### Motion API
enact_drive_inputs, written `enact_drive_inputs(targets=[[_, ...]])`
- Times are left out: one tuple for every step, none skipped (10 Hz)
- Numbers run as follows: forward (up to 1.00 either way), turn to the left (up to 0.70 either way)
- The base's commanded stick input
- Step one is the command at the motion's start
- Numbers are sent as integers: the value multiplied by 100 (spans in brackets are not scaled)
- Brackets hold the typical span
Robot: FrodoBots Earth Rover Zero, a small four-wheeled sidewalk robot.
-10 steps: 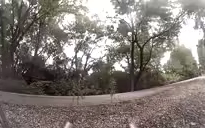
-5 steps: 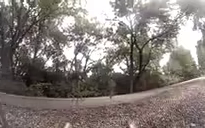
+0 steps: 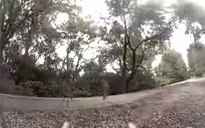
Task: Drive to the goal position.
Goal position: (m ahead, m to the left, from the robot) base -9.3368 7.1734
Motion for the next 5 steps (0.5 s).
enact_drive_inputs(targets=[[45,0],[45,0],[45,0],[45,0],[45,0]])
